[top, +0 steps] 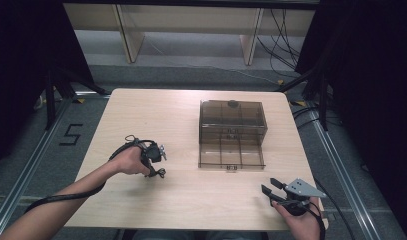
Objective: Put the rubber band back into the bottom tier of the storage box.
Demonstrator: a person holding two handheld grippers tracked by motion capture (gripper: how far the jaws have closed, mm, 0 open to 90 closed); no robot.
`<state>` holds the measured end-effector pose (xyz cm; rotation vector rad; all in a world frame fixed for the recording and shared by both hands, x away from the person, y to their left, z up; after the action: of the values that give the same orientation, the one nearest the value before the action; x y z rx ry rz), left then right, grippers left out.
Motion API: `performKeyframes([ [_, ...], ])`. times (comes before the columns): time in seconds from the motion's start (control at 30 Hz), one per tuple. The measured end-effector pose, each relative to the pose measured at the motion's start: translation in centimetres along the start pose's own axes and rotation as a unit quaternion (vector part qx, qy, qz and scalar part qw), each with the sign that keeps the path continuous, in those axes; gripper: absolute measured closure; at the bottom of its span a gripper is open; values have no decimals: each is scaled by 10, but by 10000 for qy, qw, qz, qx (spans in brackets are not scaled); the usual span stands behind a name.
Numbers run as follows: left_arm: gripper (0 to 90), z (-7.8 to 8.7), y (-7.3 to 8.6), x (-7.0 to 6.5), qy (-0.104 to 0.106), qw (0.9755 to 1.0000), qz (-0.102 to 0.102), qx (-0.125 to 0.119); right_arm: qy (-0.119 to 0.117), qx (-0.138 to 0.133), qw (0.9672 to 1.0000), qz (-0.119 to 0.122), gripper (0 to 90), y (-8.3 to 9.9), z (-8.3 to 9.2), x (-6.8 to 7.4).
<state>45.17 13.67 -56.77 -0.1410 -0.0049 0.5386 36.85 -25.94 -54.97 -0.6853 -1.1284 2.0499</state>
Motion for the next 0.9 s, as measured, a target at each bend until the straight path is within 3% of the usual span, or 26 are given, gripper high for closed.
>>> performKeyframes([
  [0.07,853,0,0,0,37,10000,65,-29,11,-7,9999,-110,541,0,0,1],
  [0.27,859,0,1,0,121,9998,108,-127,-88,-23,9999,-64,541,0,-1,1],
  [0.3,860,0,2,0,138,9997,130,-140,5,-83,10000,29,541,-1,-2,-1],
  [0.47,863,1,2,-1,199,9995,166,-176,28,-88,9999,47,541,-1,-2,-1],
  [0.67,868,2,-1,-1,299,9984,221,-421,-6,-102,9999,26,542,-1,-2,0],
  [0.7,868,3,-2,-2,333,9979,259,-492,-58,-44,9998,-204,542,0,-2,4],
  [0.73,869,3,-2,-3,351,9974,268,-576,-42,-92,9999,-62,543,0,-2,2],
  [0.8,869,4,-3,-6,391,9959,360,-729,-55,-54,9998,-186,543,0,-2,4],
  [0.9,869,6,-2,-7,409,9955,301,-805,-52,-73,9998,-158,543,0,-2,4],
])
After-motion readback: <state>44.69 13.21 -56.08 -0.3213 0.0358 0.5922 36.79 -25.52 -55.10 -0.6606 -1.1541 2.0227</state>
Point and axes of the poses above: each handheld gripper's, and its own axes: z roughly backward along the jaws, y roughly out of its underside, x roughly to its left, the point moved 9 cm from there along -z, roughly forward along the jaws, and after that the axes turned 11 degrees about z, right-handed, at the moved point
